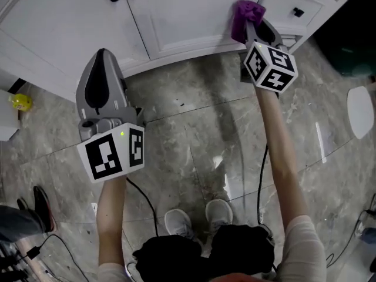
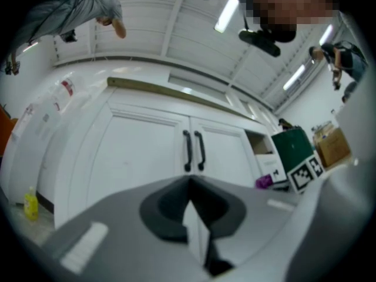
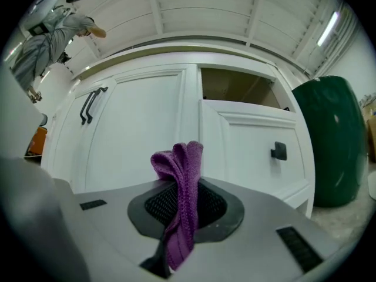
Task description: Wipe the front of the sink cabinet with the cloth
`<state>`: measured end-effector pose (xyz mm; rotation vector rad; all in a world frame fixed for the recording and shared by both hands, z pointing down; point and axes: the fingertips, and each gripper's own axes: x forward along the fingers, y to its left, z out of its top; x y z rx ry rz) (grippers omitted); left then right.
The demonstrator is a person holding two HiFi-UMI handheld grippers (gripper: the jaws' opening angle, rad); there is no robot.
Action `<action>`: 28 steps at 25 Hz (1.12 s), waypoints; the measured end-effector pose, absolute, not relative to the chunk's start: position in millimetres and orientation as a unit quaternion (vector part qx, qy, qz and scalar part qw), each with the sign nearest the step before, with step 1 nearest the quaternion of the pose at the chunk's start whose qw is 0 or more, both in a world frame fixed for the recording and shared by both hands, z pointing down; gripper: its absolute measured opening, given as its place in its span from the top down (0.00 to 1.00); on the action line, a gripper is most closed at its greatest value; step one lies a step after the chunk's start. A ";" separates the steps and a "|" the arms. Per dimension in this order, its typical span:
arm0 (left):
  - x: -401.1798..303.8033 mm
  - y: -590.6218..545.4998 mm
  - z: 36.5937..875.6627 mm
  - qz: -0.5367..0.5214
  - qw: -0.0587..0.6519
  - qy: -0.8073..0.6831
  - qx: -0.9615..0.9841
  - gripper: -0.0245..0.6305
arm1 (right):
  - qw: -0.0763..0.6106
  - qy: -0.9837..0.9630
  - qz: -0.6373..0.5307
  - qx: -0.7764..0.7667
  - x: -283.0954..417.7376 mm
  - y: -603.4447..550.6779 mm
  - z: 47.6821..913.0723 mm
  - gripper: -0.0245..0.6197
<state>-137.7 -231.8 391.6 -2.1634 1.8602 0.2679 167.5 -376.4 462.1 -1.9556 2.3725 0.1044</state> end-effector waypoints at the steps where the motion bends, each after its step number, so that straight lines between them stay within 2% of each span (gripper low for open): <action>1: -138.0 -231.7 397.8 0.089 0.140 0.646 -0.745 0.95 | 0.028 0.769 0.041 -0.637 174.0 -376.2 463.2 0.88; 5: -137.5 -231.8 410.6 0.081 0.162 0.654 -0.735 0.95 | 0.009 0.769 0.069 -0.636 182.4 -373.8 467.9 0.88; 9: -141.3 -229.9 420.9 0.082 0.163 0.654 -0.734 0.95 | 0.035 0.777 0.062 -0.625 171.4 -363.0 465.6 0.88; 17: -152.8 -230.1 452.4 0.091 0.125 0.680 -0.717 0.95 | 0.103 0.870 -0.009 -0.483 29.4 -322.7 505.8 0.88; 23: -150.1 -232.3 464.9 0.082 0.119 0.676 -0.723 0.96 | 0.086 0.897 -0.005 -0.433 -50.3 -328.7 524.2 0.88; 28: -160.0 -235.3 475.1 0.086 0.105 0.684 -0.716 0.95 | 0.060 0.906 0.010 -0.419 -76.8 -331.9 535.2 0.88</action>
